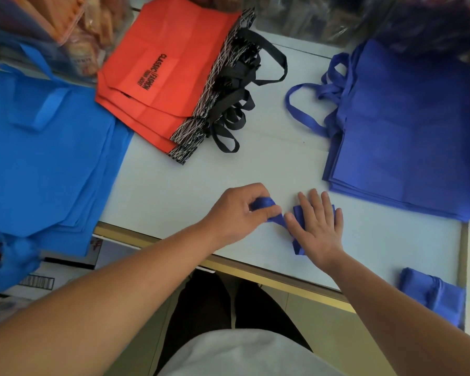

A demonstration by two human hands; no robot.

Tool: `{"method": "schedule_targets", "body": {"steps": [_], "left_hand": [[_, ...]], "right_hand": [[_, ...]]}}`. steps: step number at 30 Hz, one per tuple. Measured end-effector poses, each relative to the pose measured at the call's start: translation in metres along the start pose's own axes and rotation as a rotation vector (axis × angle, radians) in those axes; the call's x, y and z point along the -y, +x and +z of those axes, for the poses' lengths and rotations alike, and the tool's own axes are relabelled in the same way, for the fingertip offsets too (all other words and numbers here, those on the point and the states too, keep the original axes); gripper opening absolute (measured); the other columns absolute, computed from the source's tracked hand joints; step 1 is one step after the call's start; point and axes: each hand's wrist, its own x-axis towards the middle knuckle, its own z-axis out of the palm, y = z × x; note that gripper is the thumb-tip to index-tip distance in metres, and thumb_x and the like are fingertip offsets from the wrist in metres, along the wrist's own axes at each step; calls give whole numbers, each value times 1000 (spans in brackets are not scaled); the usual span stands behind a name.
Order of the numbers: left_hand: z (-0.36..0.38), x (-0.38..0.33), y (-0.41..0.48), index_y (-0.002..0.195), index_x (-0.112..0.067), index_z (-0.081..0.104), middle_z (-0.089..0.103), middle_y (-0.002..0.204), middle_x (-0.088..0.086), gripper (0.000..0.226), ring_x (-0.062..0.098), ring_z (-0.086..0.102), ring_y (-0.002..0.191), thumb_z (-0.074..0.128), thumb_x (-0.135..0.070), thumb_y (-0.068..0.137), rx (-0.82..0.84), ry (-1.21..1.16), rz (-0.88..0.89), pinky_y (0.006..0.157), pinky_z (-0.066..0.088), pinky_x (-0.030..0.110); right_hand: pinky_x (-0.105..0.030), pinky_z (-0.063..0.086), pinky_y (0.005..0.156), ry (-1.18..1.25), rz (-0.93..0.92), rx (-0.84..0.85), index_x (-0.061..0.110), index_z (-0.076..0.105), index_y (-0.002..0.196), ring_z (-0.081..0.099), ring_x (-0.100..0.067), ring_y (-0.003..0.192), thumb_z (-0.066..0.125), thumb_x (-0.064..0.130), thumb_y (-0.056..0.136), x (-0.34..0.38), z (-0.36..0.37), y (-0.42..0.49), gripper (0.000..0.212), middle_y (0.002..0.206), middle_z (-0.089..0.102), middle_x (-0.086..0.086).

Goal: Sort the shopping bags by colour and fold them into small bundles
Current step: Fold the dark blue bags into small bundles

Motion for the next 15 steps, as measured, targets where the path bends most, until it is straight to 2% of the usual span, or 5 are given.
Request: {"method": "schedule_targets", "body": {"steps": [3, 5, 7, 12, 15], "left_hand": [[17, 8, 2, 84, -15, 59, 68, 74, 9, 26, 23, 72, 68, 72, -36, 94, -148, -63, -121, 75, 60, 53], [30, 21, 2, 83, -16, 55, 68, 74, 6, 31, 15, 73, 62, 68, -41, 96, -258, -18, -235, 70, 59, 54], [40, 29, 2, 81, -21, 54, 68, 74, 4, 34, 16, 72, 61, 63, -51, 96, -329, 35, -332, 62, 59, 53], [62, 24, 1, 84, -26, 54, 65, 74, -3, 32, 19, 68, 69, 57, -55, 98, -339, 179, -360, 70, 60, 44], [61, 30, -6, 83, -25, 55, 66, 76, -1, 33, 19, 71, 68, 57, -55, 97, -290, 114, -370, 72, 59, 45]], "right_hand": [[-44, -22, 121, 46, -15, -14, 37, -1, 162, -37, -3, 146, -11, 100, 64, -1, -1, -3, 117, 168, -21, 13], [-46, -21, 122, 26, -24, -13, 36, -1, 162, -36, -4, 146, -5, 103, 63, 1, -1, -4, 120, 168, -20, 11], [-48, -20, 122, -35, -27, -22, 36, -1, 162, -34, -7, 148, 5, 104, 65, 4, 1, -5, 119, 169, -20, 9], [-51, -18, 122, -131, 6, -94, 35, 5, 161, -31, -12, 151, 22, 95, 78, 10, 8, -7, 104, 170, -15, 5], [-50, -18, 122, -147, -14, -113, 34, 6, 160, -28, -15, 152, 25, 87, 85, 7, 11, -7, 94, 169, -13, 5]]}}
